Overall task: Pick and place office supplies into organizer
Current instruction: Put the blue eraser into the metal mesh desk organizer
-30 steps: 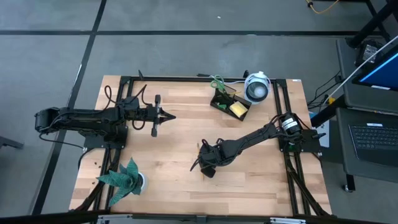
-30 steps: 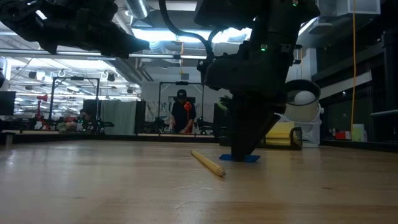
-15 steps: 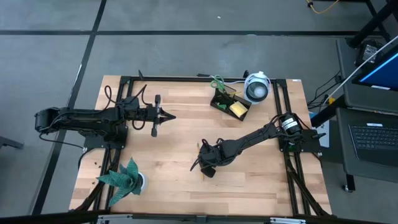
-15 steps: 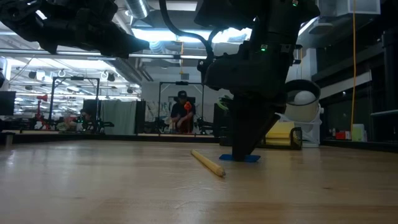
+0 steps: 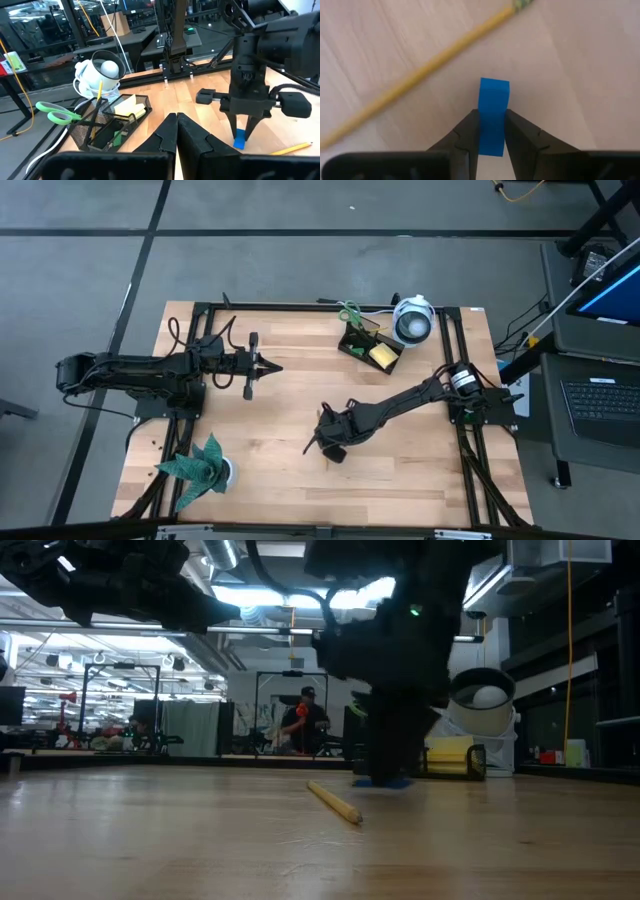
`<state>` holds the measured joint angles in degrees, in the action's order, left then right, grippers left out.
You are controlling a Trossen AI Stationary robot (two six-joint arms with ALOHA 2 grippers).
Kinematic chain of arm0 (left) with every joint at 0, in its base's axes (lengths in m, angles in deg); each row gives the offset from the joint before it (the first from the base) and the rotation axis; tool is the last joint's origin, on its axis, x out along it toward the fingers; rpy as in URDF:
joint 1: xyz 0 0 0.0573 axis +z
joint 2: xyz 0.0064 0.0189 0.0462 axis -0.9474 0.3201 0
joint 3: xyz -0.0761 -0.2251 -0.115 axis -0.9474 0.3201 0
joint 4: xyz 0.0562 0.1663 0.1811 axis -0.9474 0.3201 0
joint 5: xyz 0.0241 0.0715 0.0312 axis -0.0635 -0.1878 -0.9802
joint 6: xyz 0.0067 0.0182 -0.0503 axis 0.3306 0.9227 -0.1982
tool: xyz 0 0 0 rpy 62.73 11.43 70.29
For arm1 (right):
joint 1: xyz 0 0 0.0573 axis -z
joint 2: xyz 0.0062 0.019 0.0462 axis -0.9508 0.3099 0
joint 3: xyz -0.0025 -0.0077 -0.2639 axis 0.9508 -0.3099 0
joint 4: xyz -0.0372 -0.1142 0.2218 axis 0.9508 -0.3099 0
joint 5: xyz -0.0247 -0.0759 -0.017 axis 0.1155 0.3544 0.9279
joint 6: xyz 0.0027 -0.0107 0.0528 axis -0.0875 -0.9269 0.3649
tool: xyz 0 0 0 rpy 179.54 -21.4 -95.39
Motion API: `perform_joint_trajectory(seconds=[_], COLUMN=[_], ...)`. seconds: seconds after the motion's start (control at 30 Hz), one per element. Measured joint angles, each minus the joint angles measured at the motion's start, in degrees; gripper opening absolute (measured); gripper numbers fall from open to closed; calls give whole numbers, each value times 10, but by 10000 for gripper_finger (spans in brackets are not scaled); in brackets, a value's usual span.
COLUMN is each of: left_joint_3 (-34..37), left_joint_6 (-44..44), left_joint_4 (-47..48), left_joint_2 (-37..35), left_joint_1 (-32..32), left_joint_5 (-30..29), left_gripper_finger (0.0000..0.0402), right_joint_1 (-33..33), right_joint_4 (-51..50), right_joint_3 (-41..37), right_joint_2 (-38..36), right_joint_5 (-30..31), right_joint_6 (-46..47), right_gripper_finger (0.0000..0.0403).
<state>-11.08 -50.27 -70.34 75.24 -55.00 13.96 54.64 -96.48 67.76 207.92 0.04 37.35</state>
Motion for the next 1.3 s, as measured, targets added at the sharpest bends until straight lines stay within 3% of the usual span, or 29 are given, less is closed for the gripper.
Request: perform_joint_trajectory(seconds=[0.33,0.7,0.93,1.3], left_joint_3=[0,0,0,0], left_joint_6=[0,-1,-1,-1], left_joint_4=[0,4,8,9], left_joint_2=[0,0,0,0], left_joint_1=[0,0,0,0], left_joint_5=[0,0,0,0], left_gripper_finger=[2,3,5,4], right_joint_1=[4,34,72,169], right_joint_4=[-29,-69,-108,-112], right_joint_3=[9,10,10,11], right_joint_2=[-12,-72,-114,-161], right_joint_5=[19,54,91,96], right_joint_6=[0,-28,-56,-157], right_gripper_finger=[84,85,85,85])
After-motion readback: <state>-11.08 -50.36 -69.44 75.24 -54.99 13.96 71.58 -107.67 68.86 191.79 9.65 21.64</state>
